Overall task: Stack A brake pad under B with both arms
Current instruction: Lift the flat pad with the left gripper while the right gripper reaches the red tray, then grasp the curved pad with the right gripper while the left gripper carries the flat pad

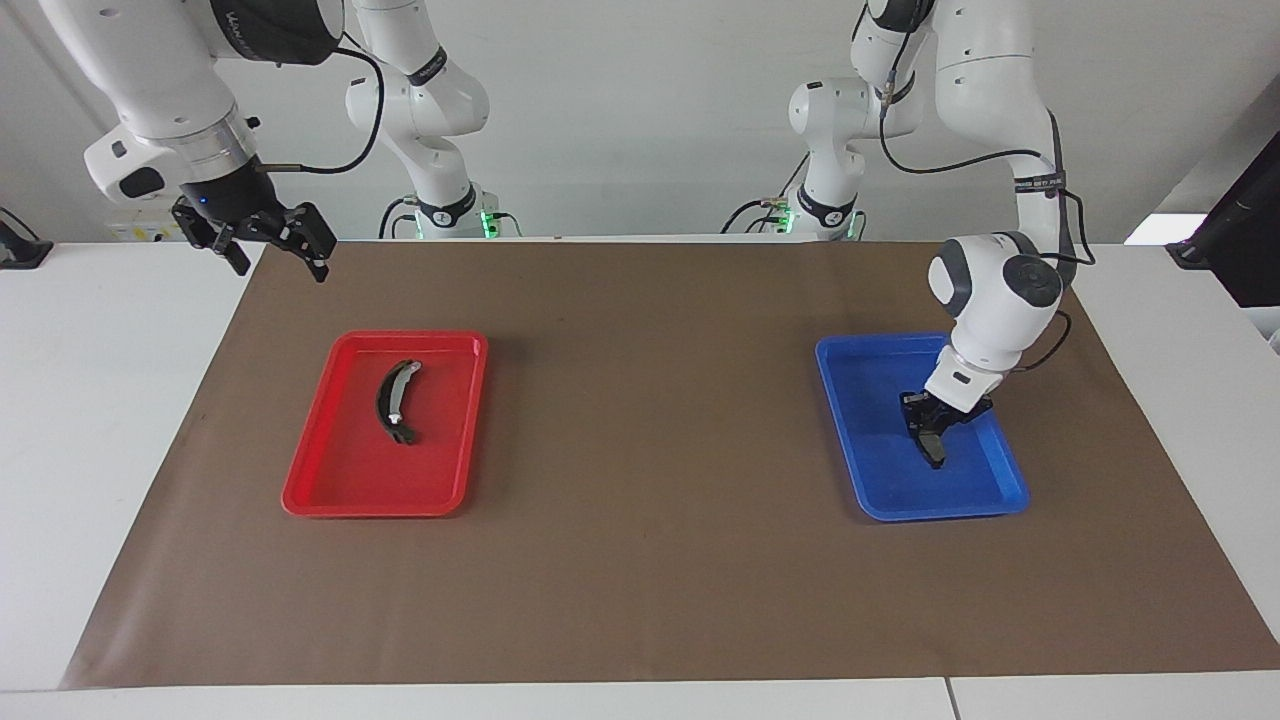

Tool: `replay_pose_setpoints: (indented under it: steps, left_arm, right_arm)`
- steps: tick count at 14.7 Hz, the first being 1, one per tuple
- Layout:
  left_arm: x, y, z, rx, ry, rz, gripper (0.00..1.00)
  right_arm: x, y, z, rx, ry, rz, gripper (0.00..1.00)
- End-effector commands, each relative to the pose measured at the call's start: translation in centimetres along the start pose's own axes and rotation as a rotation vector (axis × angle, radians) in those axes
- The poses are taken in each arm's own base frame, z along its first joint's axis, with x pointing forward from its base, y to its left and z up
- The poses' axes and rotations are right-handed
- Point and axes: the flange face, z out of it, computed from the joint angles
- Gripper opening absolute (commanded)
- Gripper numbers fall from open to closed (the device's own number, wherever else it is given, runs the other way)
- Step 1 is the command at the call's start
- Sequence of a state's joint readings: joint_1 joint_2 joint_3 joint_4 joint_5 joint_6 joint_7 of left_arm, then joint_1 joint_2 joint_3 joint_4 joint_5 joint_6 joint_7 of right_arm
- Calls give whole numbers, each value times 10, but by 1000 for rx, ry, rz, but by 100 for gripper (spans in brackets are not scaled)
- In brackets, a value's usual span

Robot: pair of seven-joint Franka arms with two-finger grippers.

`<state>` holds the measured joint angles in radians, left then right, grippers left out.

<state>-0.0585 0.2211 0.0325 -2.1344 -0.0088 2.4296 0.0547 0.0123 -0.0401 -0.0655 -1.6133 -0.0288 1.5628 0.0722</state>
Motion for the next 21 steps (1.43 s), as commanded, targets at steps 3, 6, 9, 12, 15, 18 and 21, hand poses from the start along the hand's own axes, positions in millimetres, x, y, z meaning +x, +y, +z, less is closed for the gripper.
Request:
replay_pose_setpoints:
  steps: [3,6,9,12,15,18,21]
  left_arm:
    - [17,8,-54,-3,58,12,1]
    - [16,89,-67,-19,41,110,1]
    - [2,190,-65,-44,61,68,1]
    - [-18,296,-57,-71,67,51,1]
    - [-41,385,-34,-83,54,54,1]
    - [-68,425,-17,-85,44,129,9]
    - [-65,427,-20,-101,65,135,100]
  right_arm:
    - [-5,8,1,3,1,2,100]
    - [-9,15,18,10,36,12,100]
    - [-14,9,40,24,88,-2,100]
    - [-13,4,107,29,120,-17,100]
    - [10,-30,188,24,101,-84,100]
    - [9,-30,249,14,105,-201,100]
    - [2,-21,286,10,58,-287,100]
